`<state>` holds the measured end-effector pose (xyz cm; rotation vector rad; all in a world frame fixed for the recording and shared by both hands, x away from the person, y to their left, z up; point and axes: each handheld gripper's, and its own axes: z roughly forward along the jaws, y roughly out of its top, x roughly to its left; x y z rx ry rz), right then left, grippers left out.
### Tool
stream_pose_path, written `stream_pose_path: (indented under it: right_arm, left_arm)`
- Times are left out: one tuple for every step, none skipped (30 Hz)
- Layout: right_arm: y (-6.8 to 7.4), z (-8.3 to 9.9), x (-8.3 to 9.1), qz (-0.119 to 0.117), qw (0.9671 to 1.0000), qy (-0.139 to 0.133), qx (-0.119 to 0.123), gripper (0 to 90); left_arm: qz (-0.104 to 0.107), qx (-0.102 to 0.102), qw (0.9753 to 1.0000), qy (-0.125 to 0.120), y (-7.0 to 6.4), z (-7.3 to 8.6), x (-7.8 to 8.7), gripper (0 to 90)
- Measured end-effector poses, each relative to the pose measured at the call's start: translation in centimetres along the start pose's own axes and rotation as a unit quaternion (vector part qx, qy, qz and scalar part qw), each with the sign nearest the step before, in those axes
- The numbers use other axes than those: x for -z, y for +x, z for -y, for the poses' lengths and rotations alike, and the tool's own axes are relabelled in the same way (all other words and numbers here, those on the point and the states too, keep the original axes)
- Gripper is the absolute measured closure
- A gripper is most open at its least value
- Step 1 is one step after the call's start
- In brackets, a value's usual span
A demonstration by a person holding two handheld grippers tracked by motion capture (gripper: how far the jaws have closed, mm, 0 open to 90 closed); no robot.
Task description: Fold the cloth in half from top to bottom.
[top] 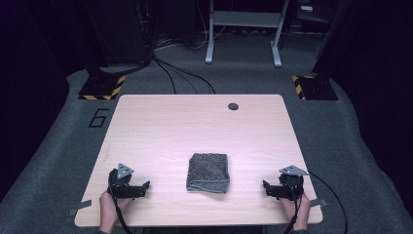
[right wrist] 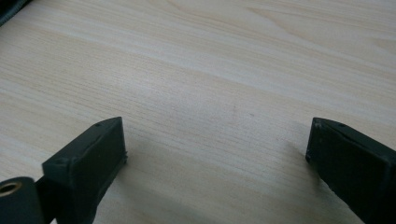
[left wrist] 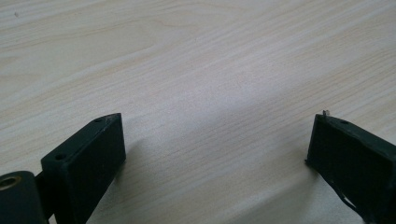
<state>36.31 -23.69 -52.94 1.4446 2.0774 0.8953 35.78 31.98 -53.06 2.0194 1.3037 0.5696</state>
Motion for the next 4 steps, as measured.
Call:
stream_pose_path:
  right_arm:
    - [0.02,0.0,-0.01,0.0,1.0,0.0,0.0,4.1]
    - [0.01,0.0,-0.01,0.0,1.0,0.0,0.0,4.0]
    - [0.02,0.0,-0.01,0.0,1.0,0.0,-0.001,4.0]
    - [0.02,0.01,-0.01,0.0,1.0,0.0,-0.001,4.0]
  left_arm:
    - [-0.002,0.001,1.0,-0.002,0.0,0.02,-0.06,3.7]
    - [-0.002,0.002,1.0,-0.002,0.04,0.01,-0.08,3.5]
    - [-0.002,0.001,1.0,-0.002,0.05,0.0,-0.09,3.5]
    - [-0.001,0.0,1.0,0.002,0.08,-0.03,-0.04,3.5]
